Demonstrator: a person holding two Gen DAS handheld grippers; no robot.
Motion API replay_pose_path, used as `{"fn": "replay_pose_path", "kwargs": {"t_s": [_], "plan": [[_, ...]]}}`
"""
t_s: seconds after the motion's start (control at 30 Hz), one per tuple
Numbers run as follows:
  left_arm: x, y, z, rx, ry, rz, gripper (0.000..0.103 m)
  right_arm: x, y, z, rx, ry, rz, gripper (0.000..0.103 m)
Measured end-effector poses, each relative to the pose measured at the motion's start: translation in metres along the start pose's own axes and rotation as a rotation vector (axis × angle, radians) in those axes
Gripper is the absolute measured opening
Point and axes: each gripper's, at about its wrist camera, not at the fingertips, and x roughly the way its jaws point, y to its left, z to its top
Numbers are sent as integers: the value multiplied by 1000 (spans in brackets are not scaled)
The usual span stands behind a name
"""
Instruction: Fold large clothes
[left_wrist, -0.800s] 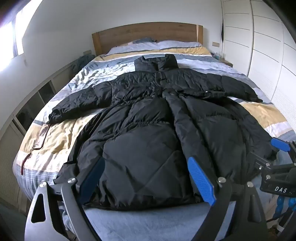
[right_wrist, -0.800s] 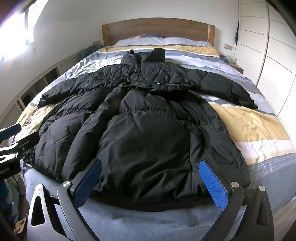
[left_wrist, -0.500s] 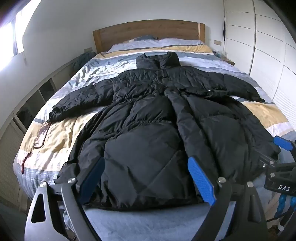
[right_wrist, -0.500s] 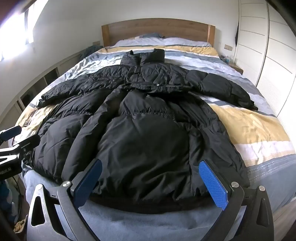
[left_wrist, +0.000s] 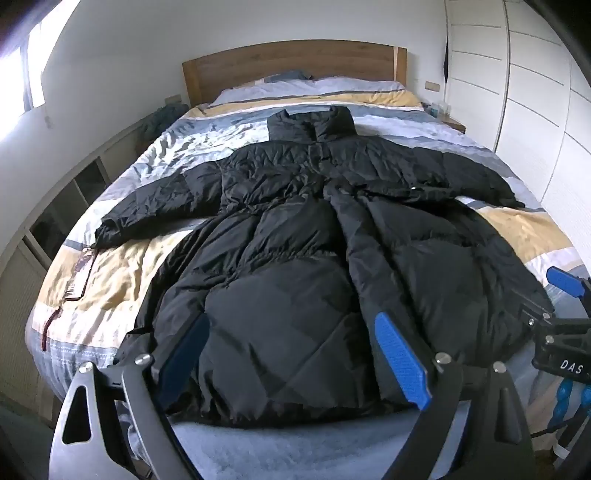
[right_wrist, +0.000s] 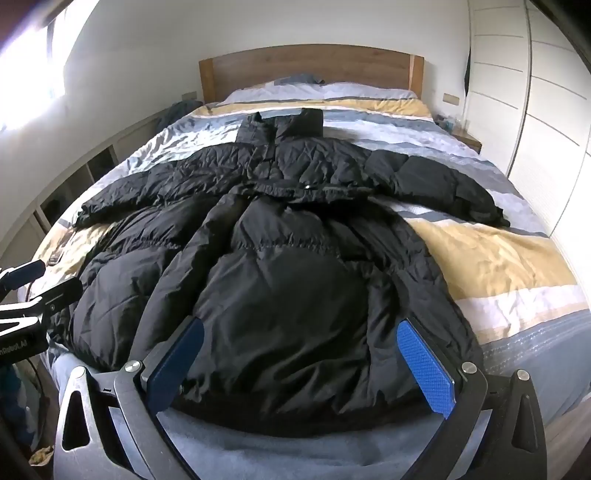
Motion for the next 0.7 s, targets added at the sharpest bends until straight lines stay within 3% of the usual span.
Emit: {"fn": "replay_pose_path", "kwargs": {"t_s": [0.27,0.47,0.63,0.7], "plan": [[14,-4,27,41,28,7,92,4,-20,34,21,-39,-8,103],[32,4,75,47,11,11,92,18,-48,83,66,-79,-23,103],[53,29,127,-14,-14,3,92,38,-102,130,175,-113,-40,103],[66,39,144,-33,-18,33,92,52,-130,143,234,-112,-53,103]]}}
